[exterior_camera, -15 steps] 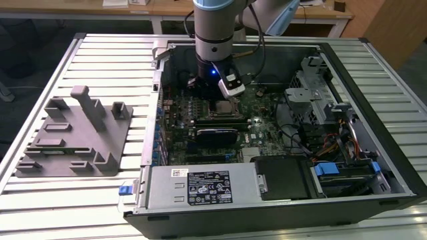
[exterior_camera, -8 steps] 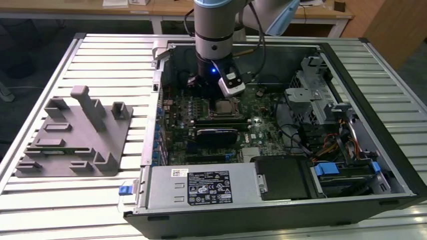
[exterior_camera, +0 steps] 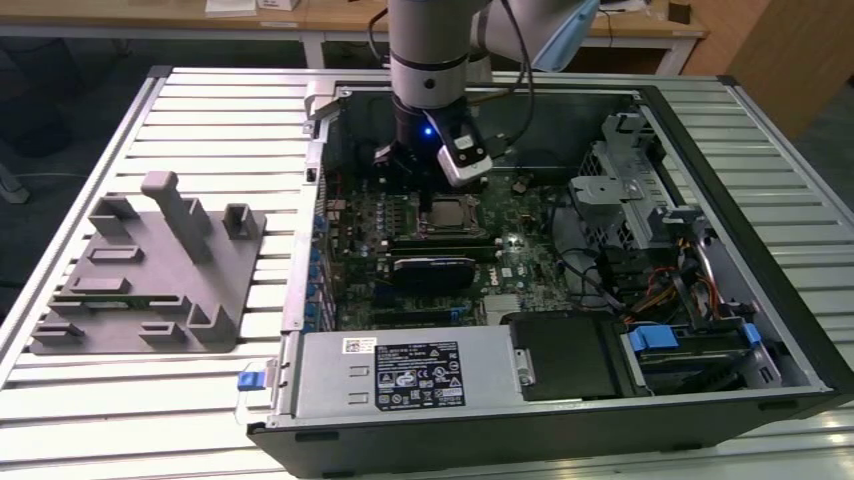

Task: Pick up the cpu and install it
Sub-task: 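Close the cpu cover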

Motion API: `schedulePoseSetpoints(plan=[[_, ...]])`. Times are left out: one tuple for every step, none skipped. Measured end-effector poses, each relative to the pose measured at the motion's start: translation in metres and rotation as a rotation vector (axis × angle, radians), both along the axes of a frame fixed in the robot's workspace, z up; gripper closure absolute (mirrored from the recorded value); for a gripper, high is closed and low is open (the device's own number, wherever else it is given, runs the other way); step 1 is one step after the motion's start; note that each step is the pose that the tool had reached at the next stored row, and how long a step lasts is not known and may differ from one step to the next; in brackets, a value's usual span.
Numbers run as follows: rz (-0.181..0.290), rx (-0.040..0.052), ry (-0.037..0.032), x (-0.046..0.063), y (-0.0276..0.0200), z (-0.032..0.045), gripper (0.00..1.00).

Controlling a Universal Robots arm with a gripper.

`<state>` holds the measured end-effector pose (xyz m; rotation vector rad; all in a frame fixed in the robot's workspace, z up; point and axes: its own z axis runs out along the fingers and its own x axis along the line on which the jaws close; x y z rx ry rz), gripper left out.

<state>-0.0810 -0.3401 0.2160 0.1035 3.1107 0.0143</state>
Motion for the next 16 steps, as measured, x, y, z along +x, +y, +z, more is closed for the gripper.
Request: schedulePoseSetpoints(plan=[[0.0, 0.0001, -0.0003, 0.0, 0.0, 0.002, 0.89], [0.0, 0.0001, -0.0006, 0.0, 0.0, 0.0039, 0.89], [0.0, 0.0001, -0.001, 0.0, 0.0, 0.0058, 0.89], [0.0, 0.0001, -0.0014, 0.0, 0.0, 0.0077, 0.89], [0.0, 0.0002, -0.0019, 0.0, 0.0, 0.0093, 0.89], [0.0, 0.0002, -0.0022, 0.0, 0.0, 0.0105, 0.89], [0.0, 0.0, -0.0024, 0.0, 0.0, 0.0112, 0.89], [0.0, 0.0002, -0.0026, 0.0, 0.0, 0.0113, 0.89], [0.0, 0.0002, -0.0026, 0.0, 0.0, 0.0113, 0.89], [0.0, 0.0003, -0.0027, 0.0, 0.0, 0.0113, 0.89], [0.0, 0.0003, -0.0027, 0.0, 0.0, 0.0113, 0.89], [0.0, 0.0002, -0.0027, 0.0, 0.0, 0.0113, 0.89], [0.0, 0.0001, -0.0026, 0.0004, 0.0, 0.0114, 0.89], [0.0, 0.0, -0.0025, 0.0015, 0.0, 0.0114, 0.89], [0.0, 0.0001, -0.0026, 0.0033, 0.0, 0.0114, 0.89], [0.0, 0.0001, -0.0026, 0.0054, 0.0, 0.0114, 0.89]])
